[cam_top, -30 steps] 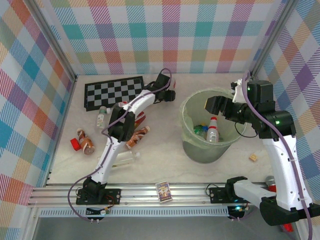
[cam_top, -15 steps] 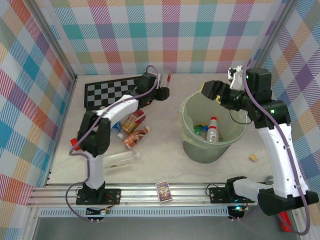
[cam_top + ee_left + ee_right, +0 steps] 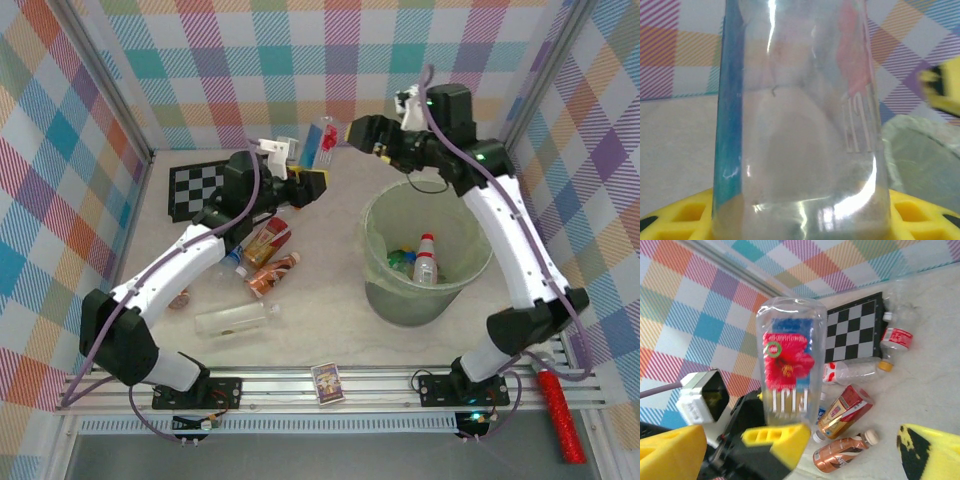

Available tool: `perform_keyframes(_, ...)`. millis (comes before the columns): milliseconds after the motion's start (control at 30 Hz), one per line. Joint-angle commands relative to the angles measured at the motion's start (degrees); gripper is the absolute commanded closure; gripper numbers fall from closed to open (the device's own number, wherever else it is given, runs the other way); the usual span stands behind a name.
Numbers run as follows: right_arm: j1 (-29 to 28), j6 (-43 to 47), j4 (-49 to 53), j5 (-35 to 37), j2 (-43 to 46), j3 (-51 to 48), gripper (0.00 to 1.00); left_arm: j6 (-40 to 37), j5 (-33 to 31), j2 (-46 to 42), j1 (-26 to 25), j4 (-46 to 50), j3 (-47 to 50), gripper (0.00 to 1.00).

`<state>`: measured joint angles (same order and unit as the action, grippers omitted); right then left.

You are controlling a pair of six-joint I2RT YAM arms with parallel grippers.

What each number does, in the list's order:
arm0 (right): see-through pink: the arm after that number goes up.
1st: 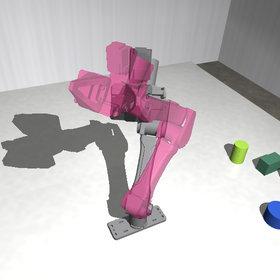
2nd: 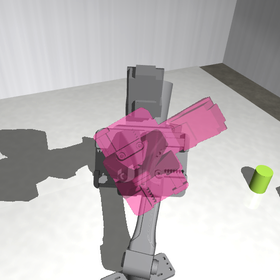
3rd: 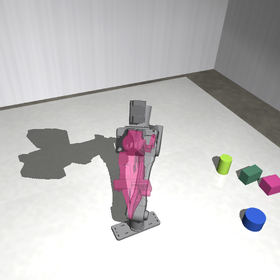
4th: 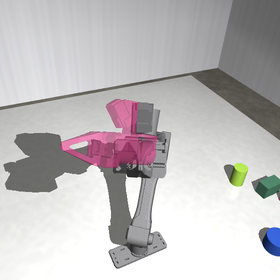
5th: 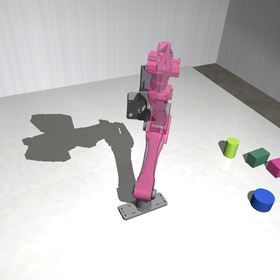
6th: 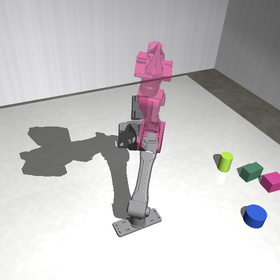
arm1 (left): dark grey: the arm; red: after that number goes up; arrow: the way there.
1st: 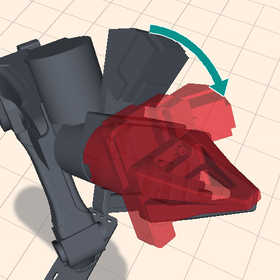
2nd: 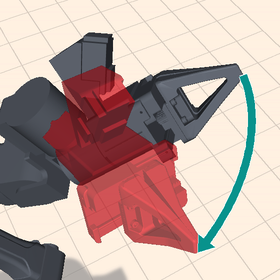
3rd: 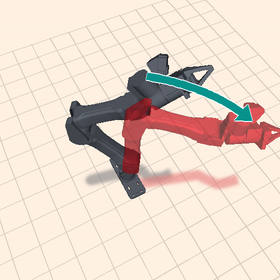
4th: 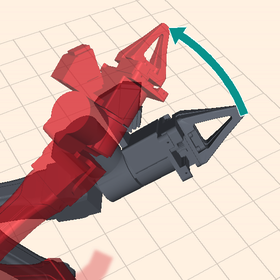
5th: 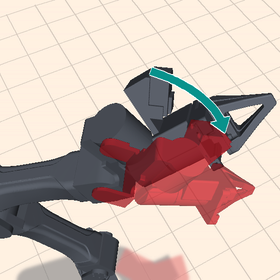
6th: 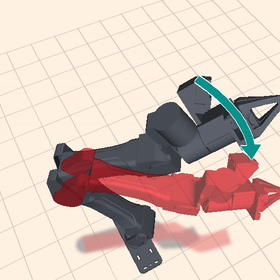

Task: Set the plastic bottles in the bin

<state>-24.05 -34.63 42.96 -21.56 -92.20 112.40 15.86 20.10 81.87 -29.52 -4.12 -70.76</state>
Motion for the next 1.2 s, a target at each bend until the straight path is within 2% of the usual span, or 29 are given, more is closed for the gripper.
perform_keyframes(0,-2.56,1.96,-0.79,-1.4,-2.72,4.2,0.01,0.53,5.13,-2.87,-0.61,0.34,0.9,0.61)
perform_keyframes(267,-3.68,2.38,2.16,-1.43,-9.62,11.18,0.02,0.65,8.8,-3.03,-2.12,-0.26,0.72,0.63)
perform_keyframes(600,-3.52,1.85,4.33,2.28,-10.11,12.67,0.34,0.84,8.29,-3.52,-2.21,-0.36,0.81,0.63)
perform_keyframes(667,-3.57,1.84,4.24,2.48,-9.86,12.93,0.38,0.87,7.91,-3.63,-2.21,-0.36,0.8,0.62)
perform_keyframes(800,-3.38,1.54,4.0,4.39,-8.76,12.66,0.42,1.45,6.69,-4.14,-2.21,-1.2,1.47,0.39)
perform_keyframes(867,-3.32,1.17,2.84,4.68,-7.76,11.39,0.43,1.51,6.21,-4.32,-2.2,-2.33,2.26,0.32)
perform_keyframes(933,-2.96,1.14,2.46,5.01,-6.62,10.97,0.43,1.54,5.29,-4.85,-2.21,-2.24,2.91,0.18)
perform_keyframes(1000,-2.14,1.65,3.02,5.59,-5.61,11.52,0.43,1.38,4.42,-5.67,-2.13,-1.77,3.78,0.1)
perform_keyframes(1067,-0.78,2.13,3.92,5.79,-4.05,12.33,0.44,0.86,3.72,-6.48,-2.04,-0.73,4.52,0.05)
perform_keyframes(1167,1.39,3.29,5.65,6.73,-0.5,12.94,0.44,0.16,2.91,-7.34,-1.79,0.85,5.35,0.04)
